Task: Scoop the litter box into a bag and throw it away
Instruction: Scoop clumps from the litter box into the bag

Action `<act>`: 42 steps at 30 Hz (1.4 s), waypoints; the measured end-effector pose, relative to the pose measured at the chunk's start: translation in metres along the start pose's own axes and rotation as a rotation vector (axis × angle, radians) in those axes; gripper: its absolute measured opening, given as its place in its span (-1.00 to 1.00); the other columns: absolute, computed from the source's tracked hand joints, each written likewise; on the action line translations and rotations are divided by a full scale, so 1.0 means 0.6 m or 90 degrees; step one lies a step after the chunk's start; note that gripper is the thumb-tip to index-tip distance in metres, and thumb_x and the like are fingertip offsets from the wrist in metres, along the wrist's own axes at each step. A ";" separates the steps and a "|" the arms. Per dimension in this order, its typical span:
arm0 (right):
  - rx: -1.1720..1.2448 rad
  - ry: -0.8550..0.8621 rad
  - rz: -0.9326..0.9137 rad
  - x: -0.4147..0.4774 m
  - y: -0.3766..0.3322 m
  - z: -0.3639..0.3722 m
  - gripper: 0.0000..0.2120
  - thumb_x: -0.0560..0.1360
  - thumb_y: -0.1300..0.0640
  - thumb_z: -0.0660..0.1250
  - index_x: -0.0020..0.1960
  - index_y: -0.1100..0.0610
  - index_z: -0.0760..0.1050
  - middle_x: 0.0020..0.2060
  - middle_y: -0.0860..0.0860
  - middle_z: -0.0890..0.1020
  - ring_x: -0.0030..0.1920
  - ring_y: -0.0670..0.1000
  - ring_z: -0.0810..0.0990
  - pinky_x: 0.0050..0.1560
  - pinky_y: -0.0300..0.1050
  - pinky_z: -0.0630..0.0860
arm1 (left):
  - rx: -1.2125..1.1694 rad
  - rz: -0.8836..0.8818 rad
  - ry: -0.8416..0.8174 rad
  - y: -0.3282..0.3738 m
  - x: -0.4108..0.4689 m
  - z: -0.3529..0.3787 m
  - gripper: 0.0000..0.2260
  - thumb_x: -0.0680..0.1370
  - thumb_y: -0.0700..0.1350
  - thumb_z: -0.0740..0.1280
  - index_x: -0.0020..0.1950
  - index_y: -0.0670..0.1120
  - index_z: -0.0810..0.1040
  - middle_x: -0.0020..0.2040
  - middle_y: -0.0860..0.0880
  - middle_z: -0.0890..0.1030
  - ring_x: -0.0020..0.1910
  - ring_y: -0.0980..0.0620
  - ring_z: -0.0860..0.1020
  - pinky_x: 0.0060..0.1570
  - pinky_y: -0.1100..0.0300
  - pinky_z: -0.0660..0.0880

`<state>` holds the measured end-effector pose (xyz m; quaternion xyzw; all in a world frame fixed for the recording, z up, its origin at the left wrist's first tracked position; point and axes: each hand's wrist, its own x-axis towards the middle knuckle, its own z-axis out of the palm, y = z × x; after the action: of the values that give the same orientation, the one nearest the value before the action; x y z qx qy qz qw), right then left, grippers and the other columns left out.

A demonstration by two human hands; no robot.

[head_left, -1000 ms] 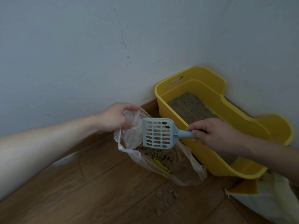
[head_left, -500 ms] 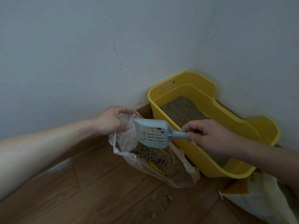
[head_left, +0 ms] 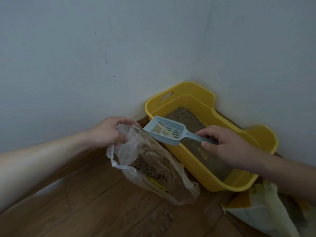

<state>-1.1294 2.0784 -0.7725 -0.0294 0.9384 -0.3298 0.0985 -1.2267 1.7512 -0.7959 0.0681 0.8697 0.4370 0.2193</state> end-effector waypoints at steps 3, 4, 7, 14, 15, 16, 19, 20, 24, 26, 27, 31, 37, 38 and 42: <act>0.040 0.018 0.049 0.009 0.008 0.001 -0.84 0.60 0.13 0.29 0.12 -0.10 0.50 -0.12 -0.05 0.55 -0.20 -0.03 0.55 -0.28 -0.19 0.47 | -0.009 0.005 -0.004 -0.004 0.011 0.000 -0.48 0.45 -0.42 0.42 0.33 -0.03 0.52 0.09 -0.12 0.64 -0.26 0.04 0.67 -0.39 0.19 0.56; 0.048 0.025 0.062 0.013 0.012 0.002 -0.85 0.60 0.13 0.29 0.12 -0.08 0.50 -0.13 -0.02 0.56 -0.23 -0.02 0.56 -0.30 -0.18 0.48 | -0.008 0.007 -0.004 -0.004 0.014 0.001 -0.48 0.45 -0.41 0.42 0.33 -0.01 0.53 0.10 -0.11 0.64 -0.21 0.00 0.68 -0.35 0.15 0.59; 0.072 0.042 0.097 0.030 0.024 0.009 -0.87 0.60 0.14 0.28 0.10 -0.05 0.50 -0.15 0.00 0.57 -0.29 -0.04 0.55 -0.36 -0.20 0.46 | -0.016 0.015 -0.009 0.001 0.022 0.008 -0.49 0.45 -0.41 0.42 0.29 0.03 0.54 -0.01 -0.04 0.63 -0.25 0.00 0.67 -0.32 0.12 0.59; 0.110 0.067 0.180 0.094 0.053 0.030 -0.88 0.62 0.14 0.24 0.12 -0.04 0.44 -0.11 0.01 0.57 -0.20 0.02 0.56 -0.26 -0.08 0.50 | -0.031 0.028 -0.019 0.009 0.052 0.011 -0.49 0.44 -0.40 0.43 0.27 0.06 0.57 0.04 -0.04 0.68 -0.09 0.06 0.68 -0.18 0.15 0.61; 0.117 0.067 0.196 0.105 0.059 0.036 -0.88 0.62 0.13 0.24 0.14 -0.02 0.44 -0.10 0.03 0.58 -0.19 0.04 0.56 -0.25 -0.05 0.51 | -0.025 0.031 -0.020 0.011 0.055 0.014 -0.51 0.45 -0.40 0.43 0.26 0.06 0.57 -0.02 -0.03 0.67 -0.18 0.11 0.67 -0.25 0.20 0.57; 0.125 0.068 0.212 0.117 0.065 0.043 -0.87 0.62 0.12 0.24 0.16 0.00 0.44 -0.10 0.04 0.59 -0.20 0.04 0.56 -0.25 -0.03 0.51 | -0.021 0.031 -0.021 0.014 0.059 0.016 -0.52 0.45 -0.40 0.43 0.26 0.05 0.57 -0.06 -0.02 0.66 -0.24 0.14 0.65 -0.30 0.23 0.55; 0.150 0.068 0.257 0.152 0.085 0.065 -0.86 0.63 0.12 0.21 0.17 0.05 0.44 -0.10 0.10 0.60 -0.24 0.02 0.53 -0.26 -0.02 0.47 | -0.033 0.033 -0.036 0.021 0.068 0.022 -0.52 0.47 -0.39 0.42 0.27 0.07 0.56 -0.03 0.00 0.68 -0.23 0.09 0.67 -0.28 0.18 0.57; 0.153 0.063 0.272 0.164 0.092 0.073 -0.86 0.63 0.13 0.20 0.17 0.06 0.44 -0.10 0.12 0.60 -0.25 0.02 0.52 -0.27 -0.02 0.46 | -0.038 0.036 -0.041 0.022 0.072 0.024 -0.52 0.48 -0.40 0.41 0.27 0.06 0.56 -0.10 0.05 0.70 -0.28 0.12 0.66 -0.32 0.22 0.56; 0.165 0.068 0.322 0.208 0.115 0.100 -0.84 0.62 0.16 0.18 0.18 0.13 0.42 -0.08 0.17 0.59 -0.24 0.03 0.51 -0.32 -0.08 0.41 | -0.055 0.034 -0.047 0.022 0.083 0.035 -0.53 0.48 -0.44 0.38 0.28 -0.02 0.54 -0.37 0.14 0.62 -0.53 0.21 0.51 -0.52 0.34 0.40; 0.169 0.080 0.353 0.228 0.124 0.111 -0.85 0.62 0.17 0.17 0.17 0.15 0.40 -0.05 0.17 0.57 -0.21 0.04 0.51 -0.35 -0.12 0.38 | -0.064 0.032 -0.047 0.021 0.087 0.038 -0.50 0.45 -0.40 0.43 0.31 0.01 0.56 -0.09 0.10 0.65 -0.30 0.14 0.65 -0.40 0.19 0.56; 0.170 0.084 0.365 0.237 0.128 0.117 -0.85 0.62 0.17 0.16 0.17 0.16 0.39 -0.04 0.17 0.56 -0.19 0.05 0.51 -0.36 -0.12 0.37 | -0.074 0.032 -0.046 0.021 0.088 0.040 -0.49 0.43 -0.35 0.47 0.30 0.06 0.57 0.08 0.10 0.64 -0.08 0.03 0.68 -0.20 0.02 0.65; 0.194 0.109 0.403 0.267 0.140 0.138 -0.78 0.63 0.15 0.17 0.22 0.23 0.37 0.01 0.19 0.55 -0.15 0.08 0.51 -0.37 -0.11 0.33 | -0.103 0.031 -0.046 0.009 0.098 0.043 -0.48 0.37 -0.27 0.48 0.27 0.10 0.58 0.21 0.07 0.63 0.05 -0.09 0.66 -0.04 -0.09 0.61; 0.243 0.111 0.419 0.297 0.135 0.172 -0.65 0.62 0.03 0.21 0.25 0.28 0.43 -0.08 0.16 0.56 -0.20 0.07 0.51 -0.37 -0.14 0.32 | -0.116 0.024 -0.045 -0.002 0.107 0.042 -0.44 0.28 -0.20 0.43 0.27 0.11 0.58 0.15 0.07 0.66 -0.04 0.02 0.68 -0.17 0.11 0.58; 0.248 0.104 0.414 0.300 0.134 0.178 -0.63 0.61 0.01 0.23 0.25 0.28 0.44 -0.08 0.16 0.57 -0.20 0.08 0.53 -0.36 -0.14 0.33 | -0.117 0.026 -0.047 -0.003 0.108 0.042 -0.45 0.30 -0.23 0.44 0.26 0.10 0.58 0.13 0.06 0.67 -0.08 0.09 0.67 -0.22 0.18 0.58; 0.218 0.050 0.382 0.297 0.124 0.184 -0.71 0.60 -0.02 0.25 0.15 0.19 0.45 -0.04 0.15 0.60 -0.17 0.08 0.55 -0.33 -0.13 0.36 | -0.111 0.019 -0.056 -0.009 0.111 0.043 -0.46 0.43 -0.47 0.40 0.29 0.01 0.57 0.08 -0.02 0.69 -0.19 0.21 0.63 -0.31 0.35 0.49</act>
<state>-1.2808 2.0477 -0.9326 0.2775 0.8392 -0.4400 0.1585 -1.2745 1.7874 -0.8352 0.0809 0.8168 0.5108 0.2556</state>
